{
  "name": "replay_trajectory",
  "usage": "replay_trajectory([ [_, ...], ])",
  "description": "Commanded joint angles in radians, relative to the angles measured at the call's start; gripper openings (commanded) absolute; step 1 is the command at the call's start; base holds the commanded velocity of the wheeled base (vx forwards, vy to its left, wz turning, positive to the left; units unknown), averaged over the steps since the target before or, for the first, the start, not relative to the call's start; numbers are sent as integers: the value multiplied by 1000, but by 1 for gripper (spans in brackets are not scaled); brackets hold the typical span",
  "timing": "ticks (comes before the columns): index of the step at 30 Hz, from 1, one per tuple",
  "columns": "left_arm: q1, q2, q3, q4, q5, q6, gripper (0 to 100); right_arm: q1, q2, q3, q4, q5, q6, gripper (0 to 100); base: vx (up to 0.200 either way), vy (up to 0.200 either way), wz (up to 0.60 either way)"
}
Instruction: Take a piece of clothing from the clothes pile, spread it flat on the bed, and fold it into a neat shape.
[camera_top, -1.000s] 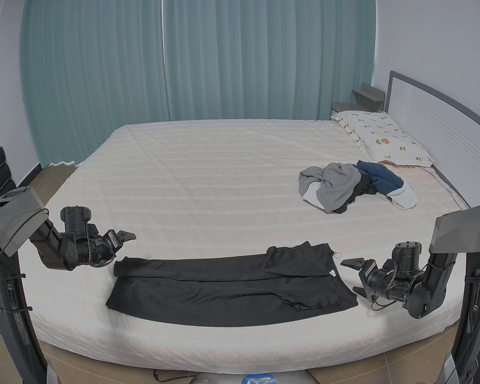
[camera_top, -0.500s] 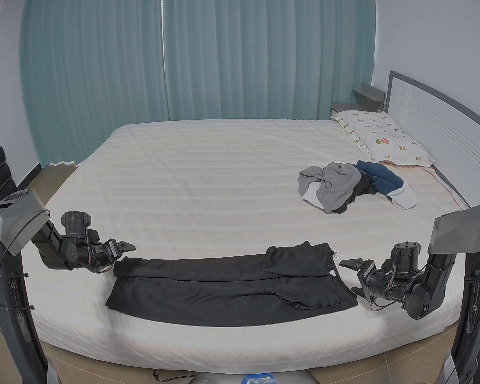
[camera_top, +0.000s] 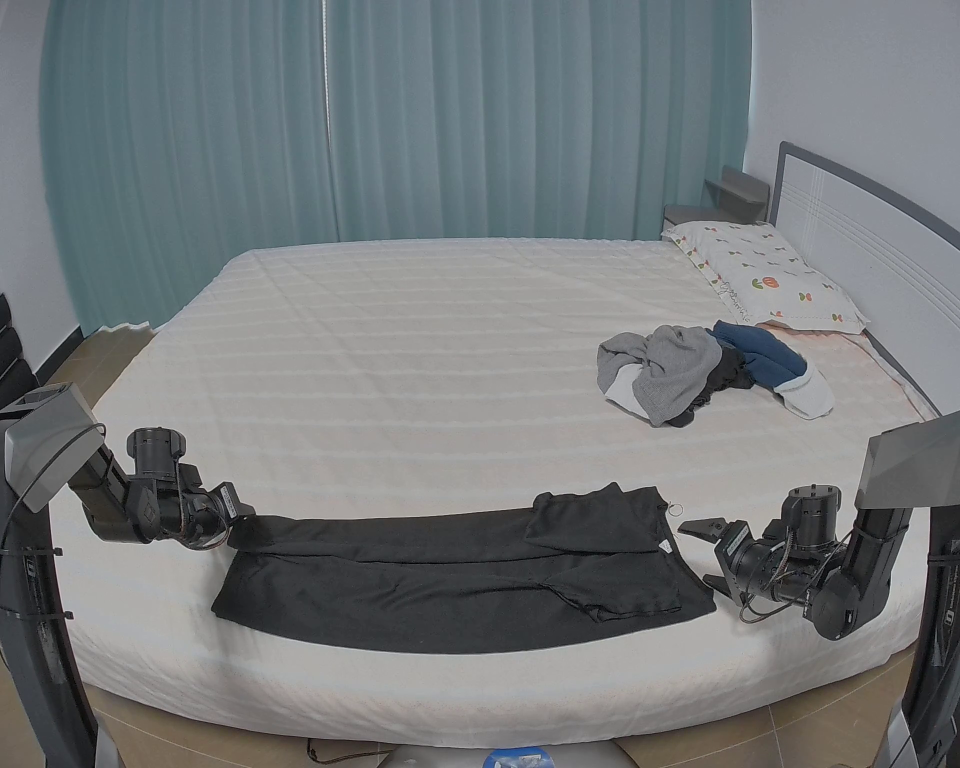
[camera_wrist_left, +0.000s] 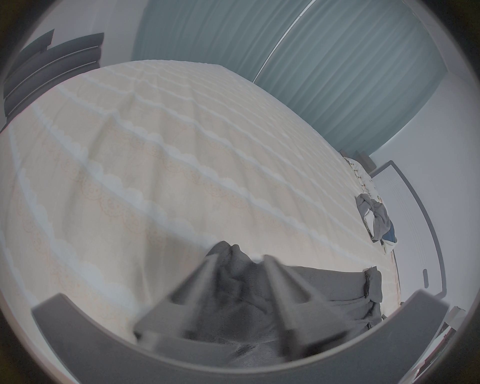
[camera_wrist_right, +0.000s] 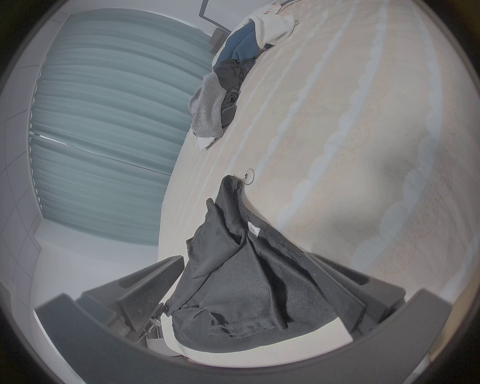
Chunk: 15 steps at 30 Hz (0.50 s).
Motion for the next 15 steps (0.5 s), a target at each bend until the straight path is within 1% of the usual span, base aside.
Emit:
replay_trajectory([
  [1,4,-38,10,1,1,-8,0,1,2,0,0,0,0,100,0,0,0],
  [11,7,-148,59,1,-1,-22,0,1,2,0,0,0,0,100,0,0,0],
  [15,13,-166,70,-3,-19,-30,0,2,3,-3,-2,-5,0,100,0,0,0],
])
